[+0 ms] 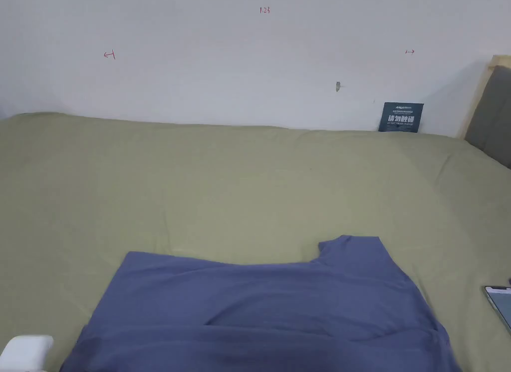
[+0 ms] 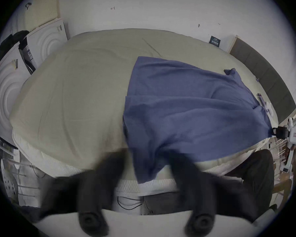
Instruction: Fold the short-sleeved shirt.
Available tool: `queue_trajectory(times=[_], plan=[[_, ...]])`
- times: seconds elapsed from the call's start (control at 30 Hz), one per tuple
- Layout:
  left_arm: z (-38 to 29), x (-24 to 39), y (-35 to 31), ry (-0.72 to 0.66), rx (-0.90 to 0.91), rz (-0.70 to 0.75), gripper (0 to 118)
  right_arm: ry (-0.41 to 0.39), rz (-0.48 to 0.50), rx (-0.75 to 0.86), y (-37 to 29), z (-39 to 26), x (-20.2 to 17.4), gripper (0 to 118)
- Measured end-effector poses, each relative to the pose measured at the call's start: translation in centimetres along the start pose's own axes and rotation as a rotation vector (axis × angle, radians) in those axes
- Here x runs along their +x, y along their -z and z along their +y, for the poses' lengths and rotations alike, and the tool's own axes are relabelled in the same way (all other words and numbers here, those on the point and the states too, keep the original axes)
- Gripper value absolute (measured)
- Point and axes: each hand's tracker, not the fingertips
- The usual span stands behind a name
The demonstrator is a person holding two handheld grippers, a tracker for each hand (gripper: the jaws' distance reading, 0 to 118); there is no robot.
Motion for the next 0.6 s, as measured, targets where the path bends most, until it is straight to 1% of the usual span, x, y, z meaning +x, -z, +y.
queue_trajectory(times=[0.03, 0.07, 0.17, 0.2, 0.23, 0.27, 0.3, 0.33, 0.4, 0.5, 0.6], plan=[[0.4, -0.2, -0.1, -0.001, 0.001, 0.014, 101, -0.009, 0.003, -0.002, 0.0, 0.3, -0.1, 116], [1.0, -0.2, -0.5, -0.003, 0.027, 0.024, 101, -0.016, -0.007, 0.023, -0.6, 0.8, -0.3, 111], [4.3, -0.2, -0.7, 0.010, 0.062, 0.037, 100, -0.022, -0.014, 0.068, -0.7, 3.5, -0.9, 110], [5.7, 0.3, -0.7, 0.012, 0.072, 0.043, 97, -0.025, -0.022, 0.087, -0.5, 4.5, -1.2, 107], [7.0, 0.5, -0.3, 0.019, 0.082, 0.042, 79, -0.028, -0.039, 0.102, -0.3, 5.5, -1.5, 91], [8.5, 0.7, 0.3, 0.028, 0.093, 0.042, 51, -0.026, -0.051, 0.122, 0.6, 6.4, -1.4, 66], [10.0, 1.0, 1.2, 0.041, 0.098, 0.045, 14, -0.018, -0.056, 0.132, 1.2, 7.5, -1.5, 31], [11.2, 1.5, 2.1, 0.050, 0.102, 0.054, 0, -0.004, -0.061, 0.139, 1.7, 8.4, -1.7, 0], [13.9, 1.8, 4.7, 0.057, 0.115, 0.066, 0, 0.000, -0.089, 0.159, 3.4, 10.2, -1.8, 0], [17.3, 2.0, 8.2, 0.036, 0.088, 0.052, 0, 0.007, -0.078, 0.144, 5.1, 12.4, -1.6, 0], [19.6, 2.4, 11.3, 0.022, 0.096, 0.054, 0, 0.004, -0.093, 0.137, 7.1, 13.6, -0.9, 0]])
